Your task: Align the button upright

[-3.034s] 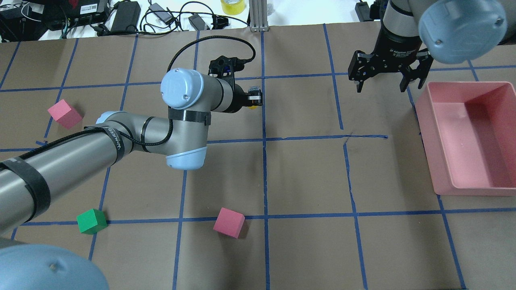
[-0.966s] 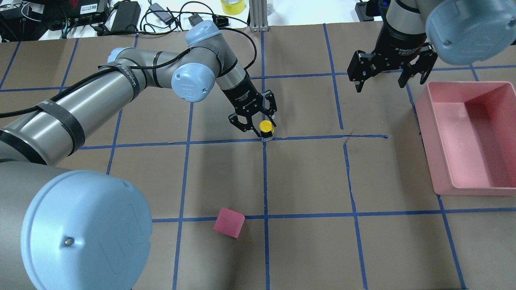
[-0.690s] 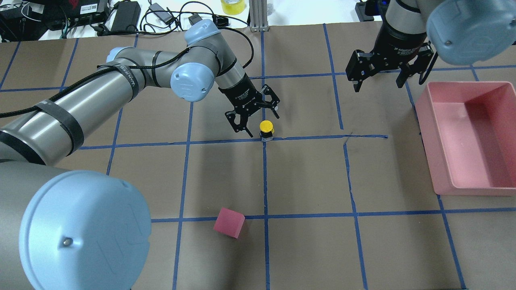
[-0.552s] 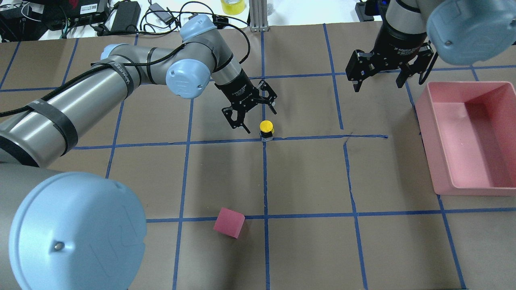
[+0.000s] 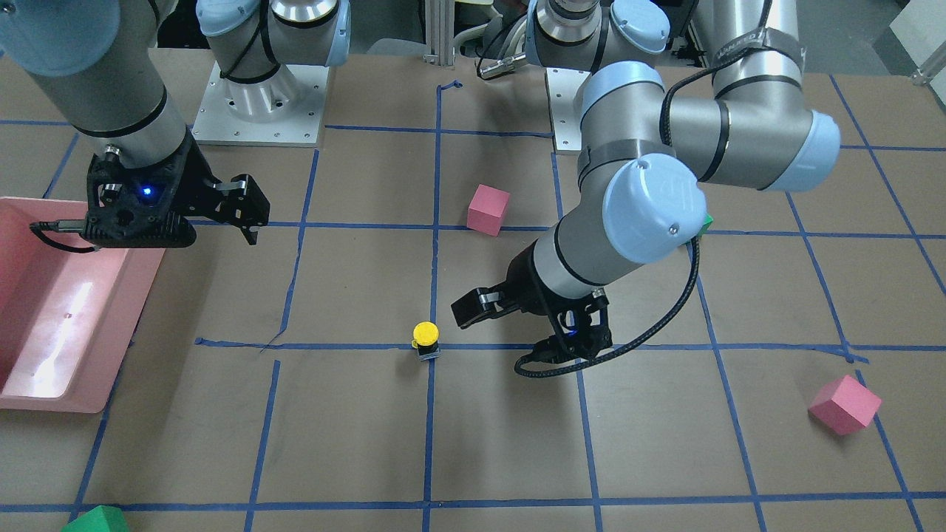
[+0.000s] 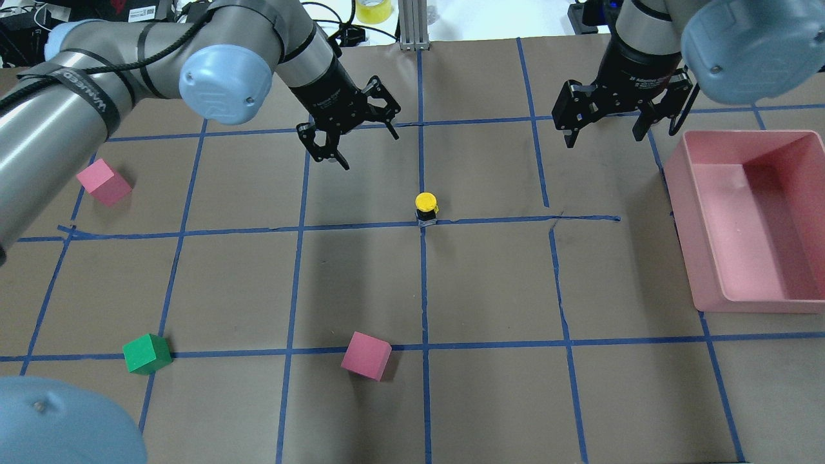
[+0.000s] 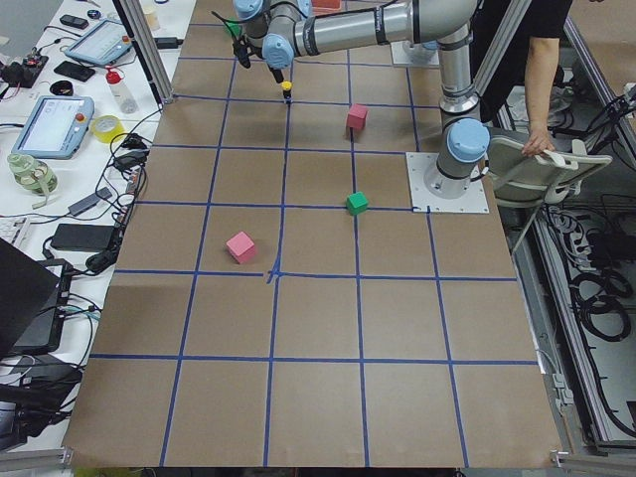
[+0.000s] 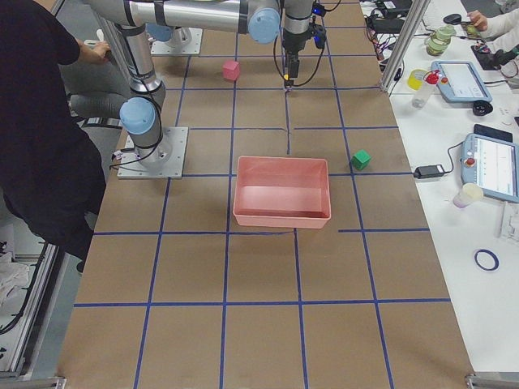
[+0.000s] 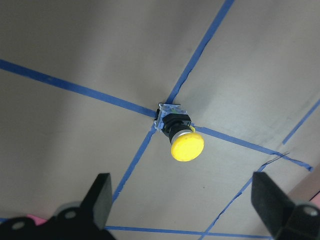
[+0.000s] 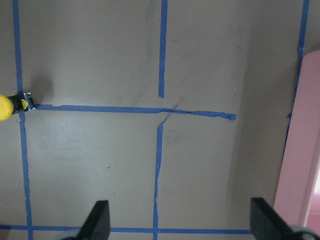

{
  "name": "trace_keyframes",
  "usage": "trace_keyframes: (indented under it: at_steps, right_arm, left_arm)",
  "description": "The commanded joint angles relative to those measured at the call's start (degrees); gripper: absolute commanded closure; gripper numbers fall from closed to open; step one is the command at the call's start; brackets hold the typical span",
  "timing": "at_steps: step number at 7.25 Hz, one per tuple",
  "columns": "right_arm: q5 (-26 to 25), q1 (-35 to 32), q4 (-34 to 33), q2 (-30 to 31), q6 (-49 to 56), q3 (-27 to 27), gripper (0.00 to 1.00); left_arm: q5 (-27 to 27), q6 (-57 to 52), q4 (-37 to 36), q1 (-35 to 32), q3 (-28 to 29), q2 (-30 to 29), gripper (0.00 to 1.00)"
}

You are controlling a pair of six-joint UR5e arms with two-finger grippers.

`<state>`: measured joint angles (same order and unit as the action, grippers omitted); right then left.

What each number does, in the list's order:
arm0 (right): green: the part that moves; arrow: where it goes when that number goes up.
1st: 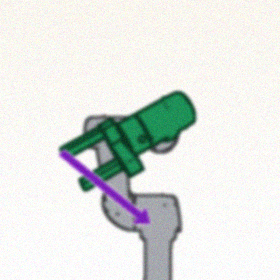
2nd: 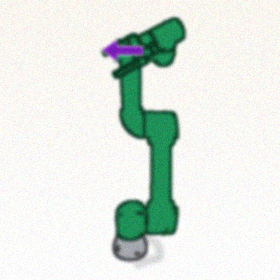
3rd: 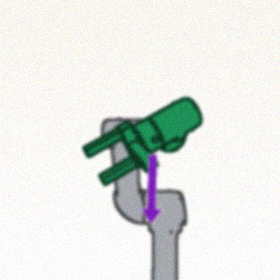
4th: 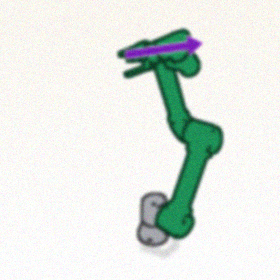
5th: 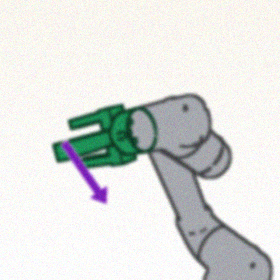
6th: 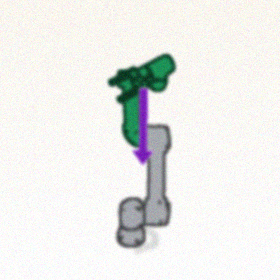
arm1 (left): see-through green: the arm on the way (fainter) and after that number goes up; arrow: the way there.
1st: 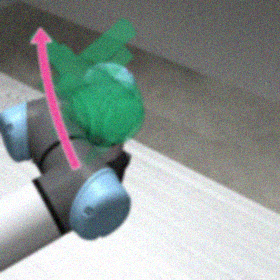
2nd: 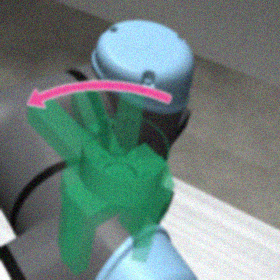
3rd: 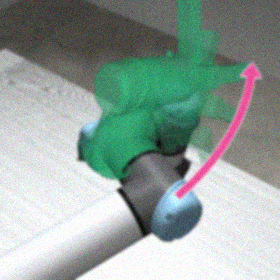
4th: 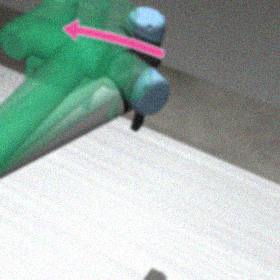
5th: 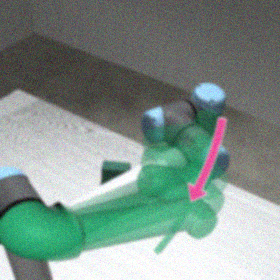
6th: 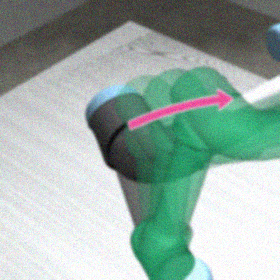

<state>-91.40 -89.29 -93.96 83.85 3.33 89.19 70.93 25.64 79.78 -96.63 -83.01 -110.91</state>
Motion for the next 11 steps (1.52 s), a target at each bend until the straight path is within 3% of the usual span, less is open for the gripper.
trace_keyframes:
  at_steps: [1,4,5,7,8,9,11]
  right_arm:
    - [-0.09,0.00,0.01,0.00,0.01,0.02,0.00]
    - [0.00,0.00,0.01,0.00,0.01,0.02,0.00]
    - [0.00,0.00,0.01,0.00,0.01,0.02,0.00]
    - [0.09,0.00,-0.08,-0.09,0.01,0.02,0.00]
    - [-0.09,0.00,-0.08,-0.09,0.01,0.02,0.00]
    - [-0.09,0.00,0.00,-0.09,0.01,0.02,0.00]
    - [-0.26,0.00,-0.08,-0.09,0.01,0.02,0.00]
  left_arm:
    - [6.65,-12.74,1.86,1.44,-0.13,5.95,0.00]
    - [15.53,-22.64,7.22,1.62,-0.31,11.93,0.00]
    - [15.82,-22.65,11.06,1.62,-0.40,13.95,0.00]
    - [15.03,-23.09,10.84,1.44,-4.06,16.25,0.00]
    - [16.86,-24.83,10.57,1.88,-7.31,17.21,0.00]
    - [22.36,-31.81,9.52,1.97,-7.25,18.96,0.00]
    - [22.94,-26.13,9.87,1.79,-7.43,20.82,0.00]
